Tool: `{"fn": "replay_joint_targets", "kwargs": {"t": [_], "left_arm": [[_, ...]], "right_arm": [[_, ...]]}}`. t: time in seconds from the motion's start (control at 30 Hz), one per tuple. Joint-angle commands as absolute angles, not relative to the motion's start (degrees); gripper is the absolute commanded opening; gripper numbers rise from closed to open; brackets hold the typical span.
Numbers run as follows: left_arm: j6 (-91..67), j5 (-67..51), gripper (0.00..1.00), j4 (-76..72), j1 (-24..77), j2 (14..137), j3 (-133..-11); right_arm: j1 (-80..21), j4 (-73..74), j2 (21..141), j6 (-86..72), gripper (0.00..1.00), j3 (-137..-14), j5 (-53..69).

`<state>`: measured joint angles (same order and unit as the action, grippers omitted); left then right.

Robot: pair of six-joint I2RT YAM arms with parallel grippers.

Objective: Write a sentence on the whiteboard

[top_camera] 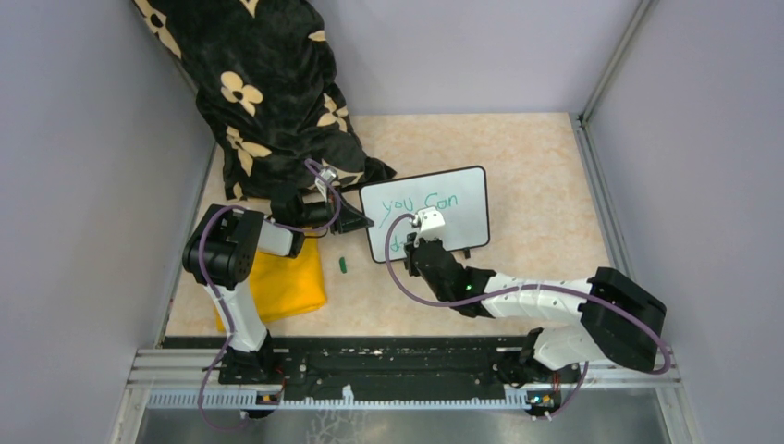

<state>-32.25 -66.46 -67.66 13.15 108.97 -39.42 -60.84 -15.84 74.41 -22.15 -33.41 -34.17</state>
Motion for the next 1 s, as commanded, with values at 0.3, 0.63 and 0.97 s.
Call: {"fn": "replay_joint_targets", "kwargs": {"t": [0.3, 0.63, 0.97], "left_arm": [[-30.8, -65.7, 0.0, -62.3, 14.1, 110.3, -39.2], [-30.8, -65.7, 0.0, -62.3, 14.1, 110.3, -39.2], [-30.8, -65.7, 0.0, -62.2, 14.1, 110.5, -39.1]], "right_arm": [[-60.5, -14.4, 73.6, -23.3, 0.0, -32.7, -35.3], [-60.1, -13.1, 72.6, -23.6, 0.0, -31.8, -36.2], [-58.9, -12.8, 71.5, -22.8, 0.0, -32.2, -36.6]]}}
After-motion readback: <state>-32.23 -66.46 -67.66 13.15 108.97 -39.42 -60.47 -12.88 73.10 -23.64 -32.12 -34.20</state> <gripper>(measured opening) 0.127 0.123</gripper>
